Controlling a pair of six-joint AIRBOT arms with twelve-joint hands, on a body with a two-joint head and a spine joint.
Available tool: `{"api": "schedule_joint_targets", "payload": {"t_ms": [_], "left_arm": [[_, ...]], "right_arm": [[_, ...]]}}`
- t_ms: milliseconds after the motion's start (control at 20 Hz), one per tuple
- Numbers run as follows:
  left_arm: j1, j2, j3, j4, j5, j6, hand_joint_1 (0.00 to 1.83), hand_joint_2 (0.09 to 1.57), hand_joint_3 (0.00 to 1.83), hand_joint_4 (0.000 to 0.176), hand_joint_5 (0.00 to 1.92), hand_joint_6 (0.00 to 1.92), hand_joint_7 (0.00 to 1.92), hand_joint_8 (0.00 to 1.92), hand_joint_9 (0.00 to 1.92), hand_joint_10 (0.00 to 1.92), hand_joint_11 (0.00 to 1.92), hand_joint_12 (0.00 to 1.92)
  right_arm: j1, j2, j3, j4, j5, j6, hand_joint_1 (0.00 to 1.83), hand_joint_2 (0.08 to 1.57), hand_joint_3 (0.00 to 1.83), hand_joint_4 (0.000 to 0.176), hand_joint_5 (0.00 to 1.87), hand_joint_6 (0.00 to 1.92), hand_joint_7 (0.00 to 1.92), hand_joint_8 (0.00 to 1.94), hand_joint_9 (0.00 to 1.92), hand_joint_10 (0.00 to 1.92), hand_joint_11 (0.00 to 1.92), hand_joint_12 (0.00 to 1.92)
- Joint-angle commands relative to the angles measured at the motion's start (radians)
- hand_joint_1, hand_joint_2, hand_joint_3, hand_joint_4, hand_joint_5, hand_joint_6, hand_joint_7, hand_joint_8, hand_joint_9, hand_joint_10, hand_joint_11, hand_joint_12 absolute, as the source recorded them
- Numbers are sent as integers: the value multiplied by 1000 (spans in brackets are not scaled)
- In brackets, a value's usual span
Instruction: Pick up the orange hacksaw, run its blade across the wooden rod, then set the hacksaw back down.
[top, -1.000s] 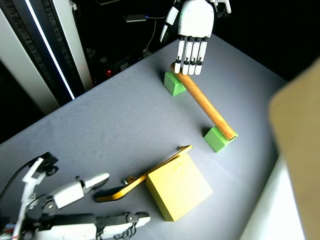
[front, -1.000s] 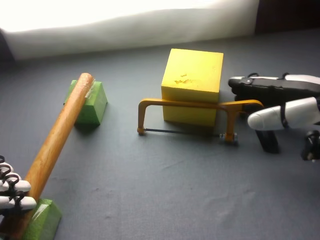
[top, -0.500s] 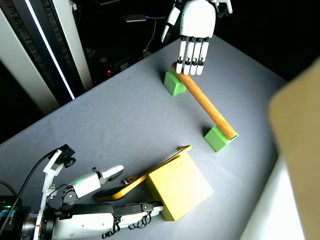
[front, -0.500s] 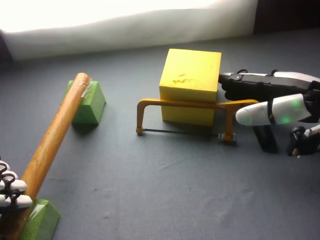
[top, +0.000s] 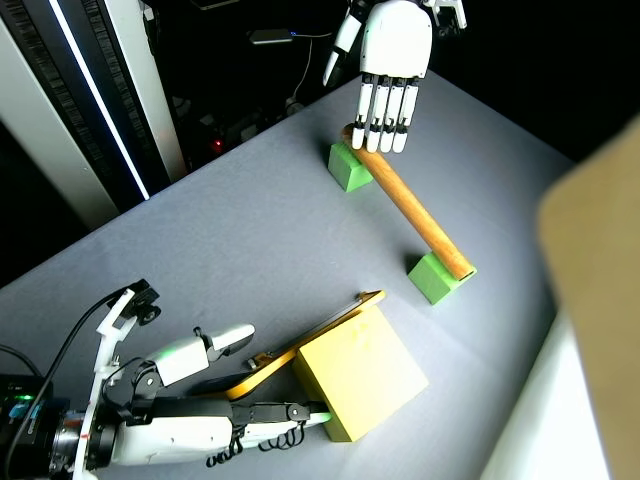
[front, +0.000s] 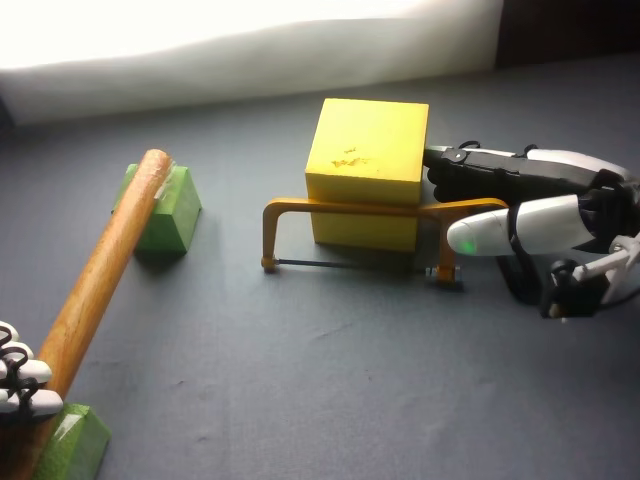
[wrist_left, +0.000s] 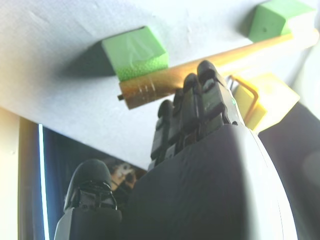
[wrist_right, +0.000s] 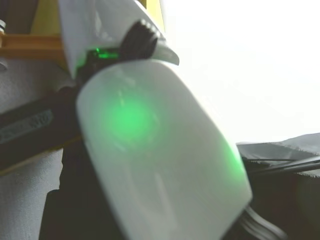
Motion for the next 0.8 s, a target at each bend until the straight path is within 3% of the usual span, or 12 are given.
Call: {"api": "schedule_joint_targets", "payload": {"t_ms": [0, 150, 300, 350, 400, 450, 500, 550, 750], "left_arm": [[-5, -3, 7, -23, -1, 1, 0, 1253, 1, 0, 56, 3, 50, 5, 55, 4, 0, 189], [-3, -4, 8, -23, -1, -2, 0, 1251, 0, 0, 57, 2, 52, 3, 57, 3, 0, 197], [-2, -5, 10, -23, 16, -11, 0, 1255, 1, 0, 60, 5, 51, 7, 57, 2, 0, 149], [-2, -5, 11, -23, 16, -11, 0, 1253, 0, 0, 63, 6, 52, 7, 62, 4, 0, 150], [-1, -5, 12, -23, 16, -11, 0, 1255, 0, 0, 74, 6, 62, 5, 72, 5, 0, 188], [-1, -6, 13, -23, 16, -11, 0, 1252, 0, 0, 67, 1, 60, 3, 72, 4, 0, 198], [-1, -6, 13, -23, 17, -11, 0, 1249, 0, 0, 57, 2, 56, 1, 64, 1, 0, 166], [-1, -6, 12, -23, 18, -11, 0, 1248, 0, 0, 59, 3, 61, 3, 65, 2, 0, 161], [0, -6, 13, -23, 22, -11, 0, 1257, 4, 0, 59, 1, 56, 2, 64, 4, 0, 139]], "right_arm": [[17, -17, -10, 38, 46, -6, 1053, 1139, 6, 0, 55, 3, 38, 4, 110, 7, 0, 659], [17, -17, -13, 38, 49, -10, 1214, 1181, 6, 0, 353, 15, 351, 11, 396, 20, 88, 1017], [25, -17, -17, 38, 48, -18, 1263, 1258, 1, 0, 694, 24, 717, 17, 763, 42, 438, 1030], [27, -17, -19, 38, 47, -23, 1138, 1246, 0, 0, 733, 1052, 881, 24, 947, 49, 606, 987], [29, -17, -20, 38, 47, -27, 1312, 1193, 0, 0, 685, 1286, 866, 834, 928, 1005, 717, 989], [29, -17, -22, 38, 48, -30, 1445, 1169, 0, 0, 659, 1207, 867, 962, 920, 1116, 786, 1532], [29, -16, -25, 38, 53, -37, 1389, 1139, 0, 0, 765, 1082, 961, 925, 966, 1210, 888, 1290], [29, -15, -30, 38, 53, -38, 1382, 1121, 0, 0, 822, 992, 1001, 891, 995, 1208, 959, 1180], [33, 19, -58, 38, 74, -67, 1385, 1099, 0, 0, 885, 933, 1010, 892, 1042, 1133, 1035, 1078]]}}
